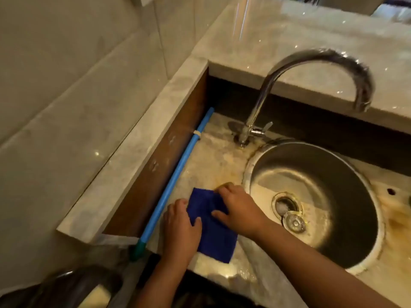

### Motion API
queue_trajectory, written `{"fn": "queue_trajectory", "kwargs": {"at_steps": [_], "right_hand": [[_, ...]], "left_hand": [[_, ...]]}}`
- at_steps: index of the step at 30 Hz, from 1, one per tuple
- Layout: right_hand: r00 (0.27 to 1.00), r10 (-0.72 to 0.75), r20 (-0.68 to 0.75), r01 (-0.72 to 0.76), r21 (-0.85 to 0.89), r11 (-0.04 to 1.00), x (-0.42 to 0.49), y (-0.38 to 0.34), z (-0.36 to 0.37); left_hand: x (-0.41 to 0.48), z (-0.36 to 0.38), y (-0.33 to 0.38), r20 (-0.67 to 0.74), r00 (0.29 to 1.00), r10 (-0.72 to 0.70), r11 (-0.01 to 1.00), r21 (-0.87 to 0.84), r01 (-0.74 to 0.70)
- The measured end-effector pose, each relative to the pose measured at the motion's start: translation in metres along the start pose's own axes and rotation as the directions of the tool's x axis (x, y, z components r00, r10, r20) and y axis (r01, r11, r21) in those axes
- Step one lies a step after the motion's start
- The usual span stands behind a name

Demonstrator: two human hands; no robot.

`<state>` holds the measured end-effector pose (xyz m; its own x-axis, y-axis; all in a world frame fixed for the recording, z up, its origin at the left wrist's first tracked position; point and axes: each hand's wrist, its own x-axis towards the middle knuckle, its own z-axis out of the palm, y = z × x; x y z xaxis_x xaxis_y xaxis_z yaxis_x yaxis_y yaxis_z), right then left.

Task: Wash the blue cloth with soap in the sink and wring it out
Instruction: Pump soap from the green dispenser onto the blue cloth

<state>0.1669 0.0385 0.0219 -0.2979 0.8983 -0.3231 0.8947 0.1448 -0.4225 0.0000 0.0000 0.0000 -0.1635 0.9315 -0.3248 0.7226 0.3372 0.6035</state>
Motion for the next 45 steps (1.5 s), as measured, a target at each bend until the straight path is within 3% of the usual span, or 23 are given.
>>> {"fn": "queue_trajectory", "kwargs": {"at_steps": [3, 8, 12, 15, 18, 21, 24, 29, 33, 37, 41, 45], "right_hand": [[0.999, 0.038, 0.033, -0.035, -0.073, 0.997, 0.021, -0.004, 0.006], [0.989, 0.144, 0.031, -0.143, -0.036, 0.989, 0.033, -0.006, 0.017], [0.982, 0.165, 0.091, -0.164, -0.019, 0.986, 0.037, -0.005, 0.020], [0.982, 0.138, 0.126, -0.144, 0.034, 0.989, 0.037, -0.004, 0.020], [0.990, 0.103, 0.097, -0.123, 0.233, 0.965, 0.030, 0.003, 0.015], [0.991, 0.091, 0.102, -0.128, 0.462, 0.878, 0.015, 0.015, 0.005], [0.990, 0.102, 0.095, -0.139, 0.670, 0.730, -0.007, 0.028, -0.012], [0.993, 0.109, 0.047, -0.101, 0.823, 0.560, -0.052, 0.046, -0.054], [0.996, 0.093, -0.005, -0.039, 0.886, 0.462, -0.088, 0.059, -0.094], [0.984, 0.107, -0.142, 0.061, 0.834, 0.549, -0.117, 0.067, -0.125], [0.940, 0.173, -0.295, 0.150, 0.809, 0.569, -0.141, 0.062, -0.142], [0.874, 0.211, -0.438, 0.116, 0.610, 0.784, -0.158, 0.050, -0.152]], "left_hand": [[0.011, 0.001, -0.008, -0.006, 1.000, -0.025, 0.999, 0.032, 0.025], [0.026, -0.002, 0.003, 0.148, 0.973, -0.179, 0.977, -0.088, 0.194], [0.032, 0.001, 0.005, 0.131, 0.982, -0.138, 0.984, 0.128, 0.122], [0.030, 0.002, 0.006, 0.104, 0.991, -0.085, 0.995, 0.062, 0.078], [0.027, -0.001, 0.004, 0.134, 0.991, -0.012, 0.999, -0.031, 0.016], [0.021, -0.010, 0.008, 0.243, 0.969, 0.047, 0.963, -0.268, 0.020], [0.013, -0.019, 0.029, 0.311, 0.936, 0.167, 0.939, -0.341, -0.055], [0.001, -0.032, 0.087, 0.405, 0.849, 0.340, 0.889, -0.432, -0.150], [-0.012, -0.044, 0.142, 0.486, 0.725, 0.488, 0.850, -0.451, -0.270], [-0.028, -0.057, 0.191, 0.523, 0.619, 0.586, 0.809, -0.423, -0.408], [-0.040, -0.066, 0.221, 0.482, 0.575, 0.662, 0.749, -0.455, -0.481], [-0.042, -0.070, 0.227, 0.536, 0.562, 0.630, 0.777, -0.450, -0.441]]}}
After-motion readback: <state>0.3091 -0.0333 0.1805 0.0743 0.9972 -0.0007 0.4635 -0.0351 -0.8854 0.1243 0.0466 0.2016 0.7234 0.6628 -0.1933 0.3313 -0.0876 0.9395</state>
